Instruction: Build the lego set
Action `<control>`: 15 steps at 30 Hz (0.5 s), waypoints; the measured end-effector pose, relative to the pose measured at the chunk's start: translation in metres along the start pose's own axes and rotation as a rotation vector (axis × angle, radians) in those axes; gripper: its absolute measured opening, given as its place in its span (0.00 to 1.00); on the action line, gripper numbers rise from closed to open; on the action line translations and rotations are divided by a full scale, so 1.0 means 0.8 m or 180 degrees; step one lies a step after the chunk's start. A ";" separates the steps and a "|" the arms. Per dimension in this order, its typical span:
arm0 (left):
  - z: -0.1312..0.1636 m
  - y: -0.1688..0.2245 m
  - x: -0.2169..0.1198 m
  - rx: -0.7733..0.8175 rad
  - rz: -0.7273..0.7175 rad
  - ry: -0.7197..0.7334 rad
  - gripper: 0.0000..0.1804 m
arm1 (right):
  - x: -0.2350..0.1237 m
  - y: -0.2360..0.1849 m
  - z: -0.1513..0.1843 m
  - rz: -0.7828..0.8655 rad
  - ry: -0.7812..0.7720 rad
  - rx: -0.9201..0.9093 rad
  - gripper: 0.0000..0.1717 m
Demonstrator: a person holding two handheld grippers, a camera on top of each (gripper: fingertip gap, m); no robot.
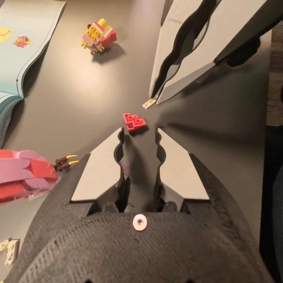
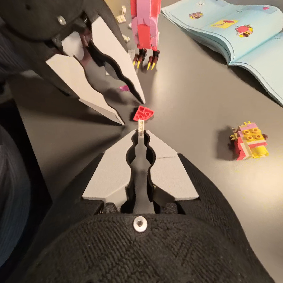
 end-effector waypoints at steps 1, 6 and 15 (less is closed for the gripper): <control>0.000 0.002 0.000 0.0011 0.0010 0.0002 0.21 | 0.001 0.001 0.001 0.0054 -0.0047 -0.0047 0.03; 0.003 0.015 -0.002 0.0035 0.0116 0.0016 0.18 | 0.000 0.005 0.006 0.0210 -0.0103 -0.0081 0.03; -0.001 -0.004 -0.002 0.0087 -0.0149 -0.0008 0.26 | 0.004 0.001 0.012 0.0182 -0.0138 -0.0150 0.03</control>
Point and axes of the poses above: each gripper's, where its closed fingertips meet, x out along the fingers, z out of its underside, y = z × x across the jaws, the point moved 2 cm from there along -x, back along the fingers, and after that the axes turned 11 degrees about -y, right-handed, at the moved point
